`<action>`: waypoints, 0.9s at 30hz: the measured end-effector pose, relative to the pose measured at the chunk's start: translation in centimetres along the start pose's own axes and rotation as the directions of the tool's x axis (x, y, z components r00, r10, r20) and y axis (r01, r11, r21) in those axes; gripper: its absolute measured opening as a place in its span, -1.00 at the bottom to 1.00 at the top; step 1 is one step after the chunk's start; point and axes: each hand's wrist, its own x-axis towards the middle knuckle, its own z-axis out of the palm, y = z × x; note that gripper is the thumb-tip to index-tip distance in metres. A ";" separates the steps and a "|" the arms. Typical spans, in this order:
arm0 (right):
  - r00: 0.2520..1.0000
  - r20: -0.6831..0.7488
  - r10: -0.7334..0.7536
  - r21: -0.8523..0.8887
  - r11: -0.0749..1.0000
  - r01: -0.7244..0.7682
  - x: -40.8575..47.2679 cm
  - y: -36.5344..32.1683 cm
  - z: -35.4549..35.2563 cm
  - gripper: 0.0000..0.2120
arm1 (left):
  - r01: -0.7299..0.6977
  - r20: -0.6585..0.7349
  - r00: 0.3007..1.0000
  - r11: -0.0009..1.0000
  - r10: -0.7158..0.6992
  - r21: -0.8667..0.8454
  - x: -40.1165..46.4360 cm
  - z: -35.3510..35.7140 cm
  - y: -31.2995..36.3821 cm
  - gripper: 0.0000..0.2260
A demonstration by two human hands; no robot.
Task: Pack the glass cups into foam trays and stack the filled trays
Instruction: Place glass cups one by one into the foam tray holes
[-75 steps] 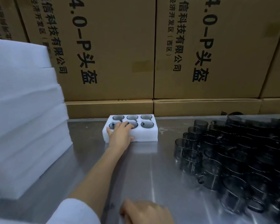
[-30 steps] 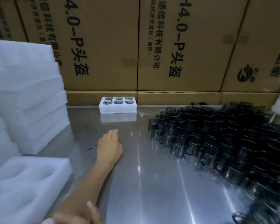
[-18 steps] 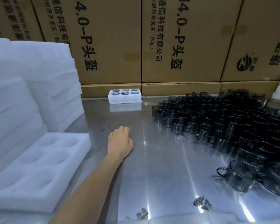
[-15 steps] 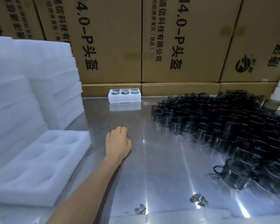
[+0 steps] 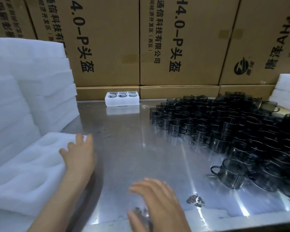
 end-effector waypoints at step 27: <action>0.838 -0.024 0.545 0.060 0.838 -0.543 -1.1 7.8 0.1 -0.26 | -0.538 -0.113 0.827 0.717 0.550 -0.443 -6.8 -1.6 3.9 -0.24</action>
